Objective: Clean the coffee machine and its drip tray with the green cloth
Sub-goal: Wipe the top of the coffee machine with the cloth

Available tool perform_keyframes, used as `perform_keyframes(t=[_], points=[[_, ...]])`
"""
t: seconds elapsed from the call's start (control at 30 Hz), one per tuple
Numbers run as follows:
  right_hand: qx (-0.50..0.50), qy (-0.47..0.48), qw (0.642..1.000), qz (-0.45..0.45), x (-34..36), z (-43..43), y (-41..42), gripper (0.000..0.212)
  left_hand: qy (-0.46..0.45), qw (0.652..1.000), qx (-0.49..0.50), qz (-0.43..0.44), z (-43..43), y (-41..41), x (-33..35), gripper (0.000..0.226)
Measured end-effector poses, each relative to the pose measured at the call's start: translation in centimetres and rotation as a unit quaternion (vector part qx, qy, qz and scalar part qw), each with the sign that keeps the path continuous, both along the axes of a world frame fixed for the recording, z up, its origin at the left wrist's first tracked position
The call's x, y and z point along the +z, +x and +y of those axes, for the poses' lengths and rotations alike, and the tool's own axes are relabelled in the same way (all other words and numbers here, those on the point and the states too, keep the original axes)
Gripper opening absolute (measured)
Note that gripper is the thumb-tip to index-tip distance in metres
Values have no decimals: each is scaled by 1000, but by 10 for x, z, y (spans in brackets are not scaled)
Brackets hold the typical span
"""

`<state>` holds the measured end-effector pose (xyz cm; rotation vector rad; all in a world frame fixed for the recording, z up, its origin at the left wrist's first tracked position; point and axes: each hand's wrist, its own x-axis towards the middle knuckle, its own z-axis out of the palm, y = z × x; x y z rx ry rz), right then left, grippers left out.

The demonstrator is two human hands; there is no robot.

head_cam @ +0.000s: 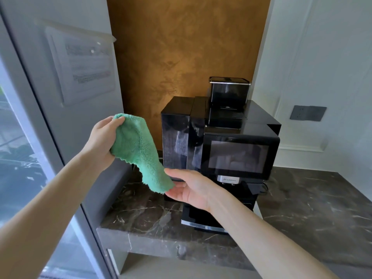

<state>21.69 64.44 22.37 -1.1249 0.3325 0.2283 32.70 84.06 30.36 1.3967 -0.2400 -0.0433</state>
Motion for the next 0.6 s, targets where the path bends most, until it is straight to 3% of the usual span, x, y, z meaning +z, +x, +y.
perform_keyframes(t=[0.1, 0.2, 0.27, 0.33, 0.47, 0.53, 0.6], points=[[-66, 6, 997, -49, 3, -6, 6, 74, 23, 1000, 12, 0, 6, 4, -4, 16], [-53, -124, 984, -120, 19, -9, 6, 79, 59, 998, 17, -3, 17, 10, -9, 10], [-29, -325, 931, -162, 38, -9, -1, 74, 65, 998, 19, 8, 25, 15, -13, 8], [-15, -489, 851, -192, 56, -9, -5, 68, 65, 997, 22, 19, 34, 18, -17, 6], [32, -617, 757, -214, 82, -19, 0, 62, 70, 997, 1, 22, 42, 19, -26, 7], [27, -684, 693, -226, 88, -23, 3, 49, 66, 998, -8, 16, 44, 17, -28, 6], [15, -704, 671, -233, 96, -29, 6, 32, 40, 999, -21, 13, 45, 16, -27, 16]])
